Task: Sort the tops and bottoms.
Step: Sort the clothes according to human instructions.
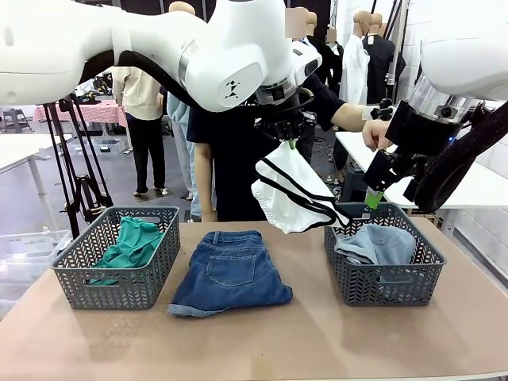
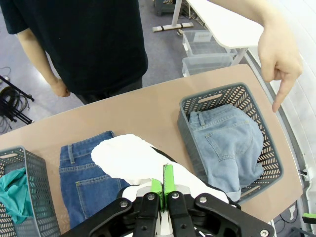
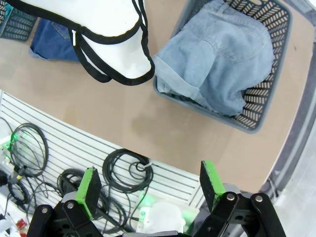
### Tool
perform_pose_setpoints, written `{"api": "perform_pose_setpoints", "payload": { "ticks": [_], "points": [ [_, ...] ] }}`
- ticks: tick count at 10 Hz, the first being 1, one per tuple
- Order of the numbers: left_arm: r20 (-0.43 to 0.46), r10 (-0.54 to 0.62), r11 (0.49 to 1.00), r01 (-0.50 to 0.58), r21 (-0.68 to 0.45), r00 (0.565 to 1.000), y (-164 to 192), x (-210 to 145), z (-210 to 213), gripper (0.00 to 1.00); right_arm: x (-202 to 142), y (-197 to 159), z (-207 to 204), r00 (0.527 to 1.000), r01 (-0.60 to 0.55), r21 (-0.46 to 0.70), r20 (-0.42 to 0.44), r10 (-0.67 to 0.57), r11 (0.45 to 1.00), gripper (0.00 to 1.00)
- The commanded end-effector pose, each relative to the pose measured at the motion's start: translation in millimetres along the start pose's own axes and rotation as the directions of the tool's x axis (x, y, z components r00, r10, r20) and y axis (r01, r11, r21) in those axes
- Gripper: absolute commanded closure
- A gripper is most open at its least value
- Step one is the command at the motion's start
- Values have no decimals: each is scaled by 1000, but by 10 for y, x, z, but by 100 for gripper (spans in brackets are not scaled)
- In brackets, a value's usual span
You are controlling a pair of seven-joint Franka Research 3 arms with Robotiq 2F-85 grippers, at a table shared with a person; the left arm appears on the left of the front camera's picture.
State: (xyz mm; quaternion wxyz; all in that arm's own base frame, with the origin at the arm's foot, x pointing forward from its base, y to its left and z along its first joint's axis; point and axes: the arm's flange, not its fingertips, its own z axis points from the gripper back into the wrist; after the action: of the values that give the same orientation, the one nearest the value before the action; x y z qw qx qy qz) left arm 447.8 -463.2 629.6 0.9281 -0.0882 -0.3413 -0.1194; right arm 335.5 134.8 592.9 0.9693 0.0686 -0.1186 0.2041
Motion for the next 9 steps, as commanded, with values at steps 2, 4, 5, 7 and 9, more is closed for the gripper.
{"api": "perform_pose_setpoints", "payload": {
  "ticks": [2, 4, 5, 7, 9],
  "points": [
    [1, -8, 1000, 8, -15, 1000, 51, -21, 50, 100, 2, -7, 4, 1000, -3, -9, -5, 3, 1000, 0],
    [1, -8, 1000, 8, -15, 1000, 51, -21, 50, 100, 2, -7, 4, 1000, -3, -9, -5, 3, 1000, 0],
    [1, -8, 1000, 8, -15, 1000, 51, -21, 50, 100, 2, -7, 4, 1000, -3, -9, -5, 3, 1000, 0],
    [1, -8, 1000, 8, -15, 1000, 51, -21, 50, 100, 2, -7, 4, 1000, -3, -9, -5, 3, 1000, 0],
    [1, -8, 1000, 8, -15, 1000, 51, -21, 50, 100, 2, -7, 4, 1000, -3, -9, -5, 3, 1000, 0]
  ]
}}
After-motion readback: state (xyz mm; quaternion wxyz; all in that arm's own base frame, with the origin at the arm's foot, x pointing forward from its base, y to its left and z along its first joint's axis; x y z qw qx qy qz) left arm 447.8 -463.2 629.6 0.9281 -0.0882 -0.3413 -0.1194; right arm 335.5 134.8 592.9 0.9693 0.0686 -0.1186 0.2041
